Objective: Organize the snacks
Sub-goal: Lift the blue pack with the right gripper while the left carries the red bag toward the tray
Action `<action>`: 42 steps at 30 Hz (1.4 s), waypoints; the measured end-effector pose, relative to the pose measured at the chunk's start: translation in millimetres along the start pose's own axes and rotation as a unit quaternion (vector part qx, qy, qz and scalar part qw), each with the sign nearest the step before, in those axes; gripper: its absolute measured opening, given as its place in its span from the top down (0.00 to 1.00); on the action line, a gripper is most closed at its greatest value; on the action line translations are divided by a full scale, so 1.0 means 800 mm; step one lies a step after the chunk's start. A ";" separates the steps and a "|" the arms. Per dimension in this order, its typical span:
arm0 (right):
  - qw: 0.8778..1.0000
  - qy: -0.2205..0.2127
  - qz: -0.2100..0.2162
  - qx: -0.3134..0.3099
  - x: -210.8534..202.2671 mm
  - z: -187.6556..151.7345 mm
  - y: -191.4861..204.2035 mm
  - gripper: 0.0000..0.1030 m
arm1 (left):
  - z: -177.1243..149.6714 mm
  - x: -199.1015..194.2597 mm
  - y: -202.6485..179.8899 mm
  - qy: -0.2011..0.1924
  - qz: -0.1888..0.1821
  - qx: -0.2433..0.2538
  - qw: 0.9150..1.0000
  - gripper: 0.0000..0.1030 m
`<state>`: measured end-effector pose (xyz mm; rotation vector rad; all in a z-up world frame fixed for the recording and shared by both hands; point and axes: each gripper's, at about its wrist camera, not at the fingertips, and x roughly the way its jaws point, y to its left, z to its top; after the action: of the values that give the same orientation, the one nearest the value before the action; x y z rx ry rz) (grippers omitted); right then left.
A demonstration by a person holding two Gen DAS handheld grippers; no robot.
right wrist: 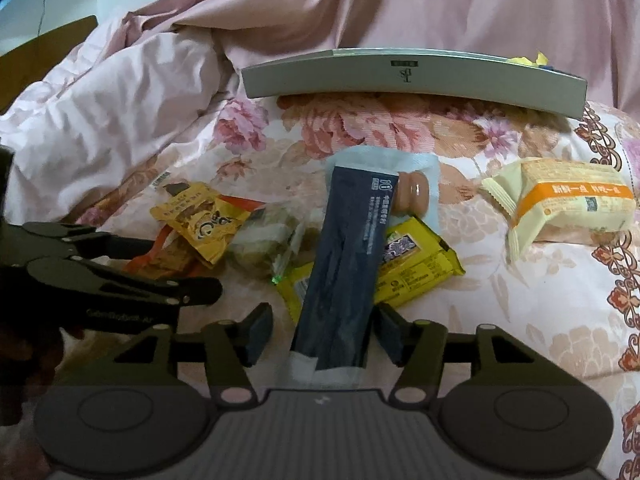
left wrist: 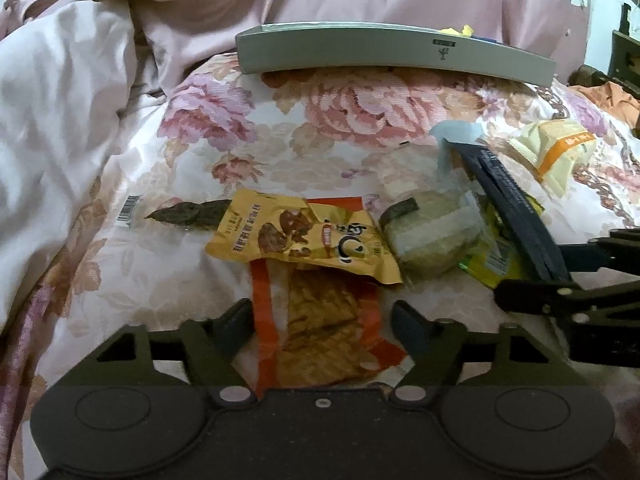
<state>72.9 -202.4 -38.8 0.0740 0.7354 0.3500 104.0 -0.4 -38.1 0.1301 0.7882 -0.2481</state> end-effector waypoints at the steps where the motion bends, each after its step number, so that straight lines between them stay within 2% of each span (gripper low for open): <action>1: 1.000 0.000 -0.004 0.003 0.001 0.000 -0.001 0.42 | 0.001 -0.001 0.000 0.002 0.001 -0.001 1.000 0.33; 2: 1.000 0.001 -0.006 0.004 0.002 0.000 -0.001 0.43 | 0.001 -0.002 0.000 0.003 0.003 -0.003 1.000 0.38; 4: 1.000 -0.001 -0.015 0.000 0.001 -0.001 0.000 0.54 | 0.002 -0.005 -0.001 0.005 -0.001 -0.006 1.000 0.38; 6: 1.000 -0.001 -0.017 -0.001 -0.001 -0.002 -0.001 0.59 | 0.001 -0.008 -0.002 0.006 -0.004 -0.009 1.000 0.39; 10: 1.000 -0.003 -0.018 0.003 -0.006 -0.005 -0.002 0.63 | 0.004 -0.015 0.003 0.006 -0.025 -0.042 0.999 0.42; 15: 1.000 -0.010 -0.016 -0.002 -0.015 -0.007 -0.001 0.67 | 0.006 -0.019 0.011 0.011 -0.072 -0.092 0.993 0.48; 21: 1.000 -0.020 -0.021 -0.004 -0.024 -0.007 -0.001 0.68 | 0.004 -0.022 0.005 0.010 -0.076 -0.086 0.993 0.50; 27: 0.999 -0.034 -0.012 -0.002 -0.032 -0.007 -0.004 0.68 | 0.003 -0.022 0.014 0.025 -0.140 -0.147 0.979 0.50; 30: 0.999 -0.041 -0.014 -0.008 -0.036 -0.007 -0.003 0.68 | 0.001 -0.022 0.012 0.027 -0.150 -0.150 0.977 0.50; 42: 0.998 -0.055 -0.024 0.003 -0.045 -0.005 -0.018 0.68 | -0.002 -0.022 0.016 0.028 -0.210 -0.208 0.955 0.50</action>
<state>49.6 -228.8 -21.4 0.0816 0.6278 0.2956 94.8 15.5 -26.1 -0.4367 0.9038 -0.4755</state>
